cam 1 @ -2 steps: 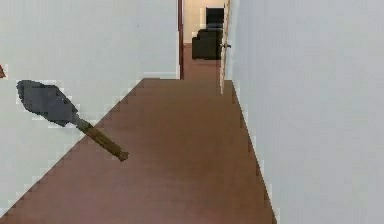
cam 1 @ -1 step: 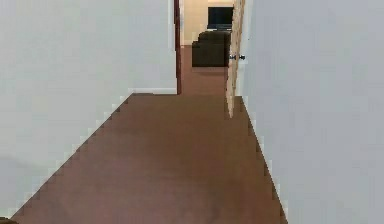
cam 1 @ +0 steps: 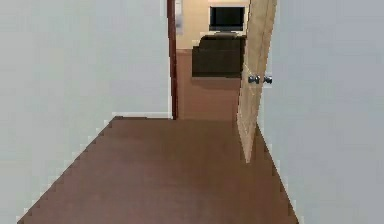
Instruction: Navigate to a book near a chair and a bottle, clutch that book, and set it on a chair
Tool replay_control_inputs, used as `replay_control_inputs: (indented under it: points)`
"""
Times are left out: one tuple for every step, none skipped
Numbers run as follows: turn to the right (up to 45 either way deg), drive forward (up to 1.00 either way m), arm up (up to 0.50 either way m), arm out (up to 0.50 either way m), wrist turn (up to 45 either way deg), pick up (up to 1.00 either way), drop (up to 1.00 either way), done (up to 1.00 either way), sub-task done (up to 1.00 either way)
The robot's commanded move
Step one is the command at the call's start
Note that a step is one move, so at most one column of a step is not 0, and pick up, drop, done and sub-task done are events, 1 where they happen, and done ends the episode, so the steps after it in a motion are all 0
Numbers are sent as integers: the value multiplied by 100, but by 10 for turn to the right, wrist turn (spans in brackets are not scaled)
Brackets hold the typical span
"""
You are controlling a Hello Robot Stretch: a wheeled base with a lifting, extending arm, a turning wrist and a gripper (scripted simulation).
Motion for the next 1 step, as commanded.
replay_control_inputs:
  points:
    - [30, 0, 0, 0, 0, 0, 0, 0, 0]
